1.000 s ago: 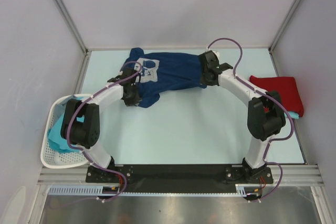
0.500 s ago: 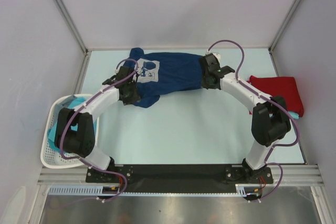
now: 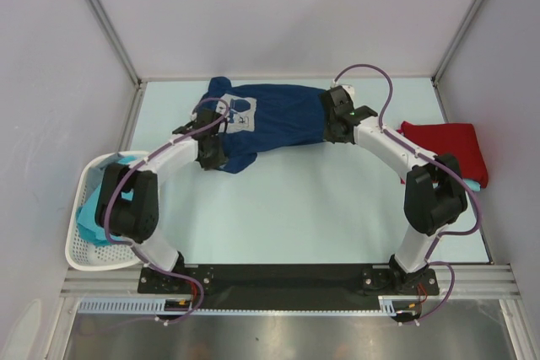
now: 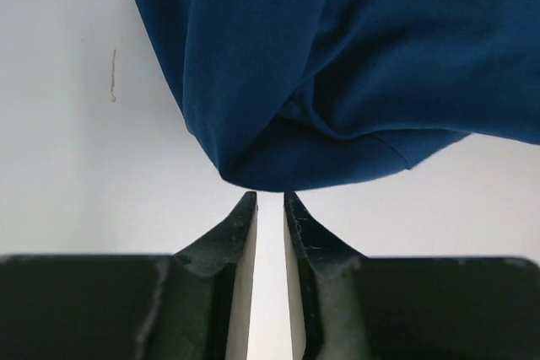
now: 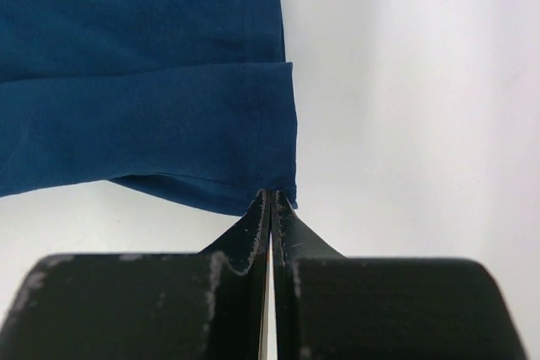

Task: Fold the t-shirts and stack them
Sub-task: Flatten out the tshirt

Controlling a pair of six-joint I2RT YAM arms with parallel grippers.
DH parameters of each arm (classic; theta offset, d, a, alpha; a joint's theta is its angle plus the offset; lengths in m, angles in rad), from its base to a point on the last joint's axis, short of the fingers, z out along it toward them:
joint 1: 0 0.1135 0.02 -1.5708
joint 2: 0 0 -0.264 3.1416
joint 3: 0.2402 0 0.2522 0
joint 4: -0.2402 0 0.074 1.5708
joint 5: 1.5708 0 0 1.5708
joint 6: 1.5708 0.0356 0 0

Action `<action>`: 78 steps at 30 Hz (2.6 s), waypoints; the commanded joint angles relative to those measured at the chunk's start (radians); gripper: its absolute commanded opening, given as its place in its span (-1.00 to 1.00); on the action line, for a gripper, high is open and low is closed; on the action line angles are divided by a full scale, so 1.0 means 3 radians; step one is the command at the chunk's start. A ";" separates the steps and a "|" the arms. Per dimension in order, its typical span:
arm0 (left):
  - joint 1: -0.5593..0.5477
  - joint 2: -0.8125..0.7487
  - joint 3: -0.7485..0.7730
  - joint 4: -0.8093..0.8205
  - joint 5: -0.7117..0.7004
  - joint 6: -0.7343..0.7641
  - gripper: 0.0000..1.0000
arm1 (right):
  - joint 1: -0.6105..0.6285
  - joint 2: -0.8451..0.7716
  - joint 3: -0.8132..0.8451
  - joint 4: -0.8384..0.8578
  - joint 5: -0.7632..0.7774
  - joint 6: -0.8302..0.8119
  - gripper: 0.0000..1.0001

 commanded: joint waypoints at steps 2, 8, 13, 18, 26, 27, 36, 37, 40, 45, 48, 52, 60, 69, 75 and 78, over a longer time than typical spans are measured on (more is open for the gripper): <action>-0.0010 0.0101 0.0174 0.0085 -0.0002 0.0034 -0.67 | -0.0009 -0.0022 0.0068 -0.0001 0.0059 -0.0006 -1.00; -0.0010 -0.0006 0.0164 0.0054 -0.0033 0.0019 -0.50 | -0.0014 -0.0037 0.0027 0.0025 0.0043 -0.0001 -1.00; -0.0046 -0.0236 0.0128 0.0059 -0.0150 0.0029 -0.11 | -0.0009 -0.0037 0.0012 0.0040 0.0033 0.0014 -1.00; -0.0040 -0.0078 0.0241 0.0034 -0.0150 0.0029 -0.08 | -0.0004 -0.0012 0.0057 0.0025 0.0023 0.0004 -1.00; -0.0020 0.0229 0.0323 0.0141 -0.0043 0.0029 -0.33 | -0.0004 -0.0037 0.0037 0.0030 0.0033 -0.0001 -1.00; -0.0010 0.0259 0.0323 0.0156 -0.0038 0.0019 -0.35 | 0.0001 -0.0037 0.0032 0.0025 0.0033 -0.0006 -1.00; 0.0021 0.0418 0.0308 0.0218 -0.0028 0.0029 -0.68 | -0.0029 -0.0063 0.0007 0.0040 0.0023 -0.0001 -1.00; 0.0021 0.0403 0.0297 0.0223 -0.0028 0.0029 -0.74 | -0.0044 -0.0063 0.0001 0.0040 0.0013 -0.0001 -1.00; 0.0021 0.0291 0.0251 0.0213 -0.0038 0.0014 -0.92 | -0.0045 -0.0058 0.0001 0.0040 0.0008 0.0009 -1.00; 0.0001 -0.0041 0.0113 0.0152 -0.0038 -0.0022 -1.00 | -0.0004 -0.0089 0.0001 0.0004 0.0033 0.0019 -1.00; -0.0076 -0.0379 0.0037 0.0055 -0.0109 -0.0012 -1.00 | 0.0037 -0.0175 -0.0014 -0.0072 0.0115 0.0040 -1.00; -0.0153 -0.0808 -0.0040 -0.0155 -0.0135 -0.0012 -1.00 | 0.0063 -0.0303 -0.0055 -0.0246 0.0120 0.0122 -1.00; -0.0219 -0.1294 -0.0367 -0.0390 -0.0012 -0.0134 -0.99 | 0.0231 -0.0635 -0.0448 -0.0389 0.0120 0.0300 -1.00; -0.0383 -0.1678 -0.0628 -0.0758 0.0141 -0.0324 -0.99 | 0.0477 -0.1156 -0.1072 -0.0685 0.0054 0.0668 -1.00; -0.0669 -0.1791 -0.0705 -0.1075 0.0243 -0.0477 -1.00 | 0.0717 -0.1408 -0.1348 -0.0946 -0.0023 0.1047 -1.00; -0.0812 -0.1826 -0.0822 -0.1193 0.0325 -0.0543 -1.00 | 0.0845 -0.1484 -0.1440 -0.1064 -0.0064 0.1216 -1.00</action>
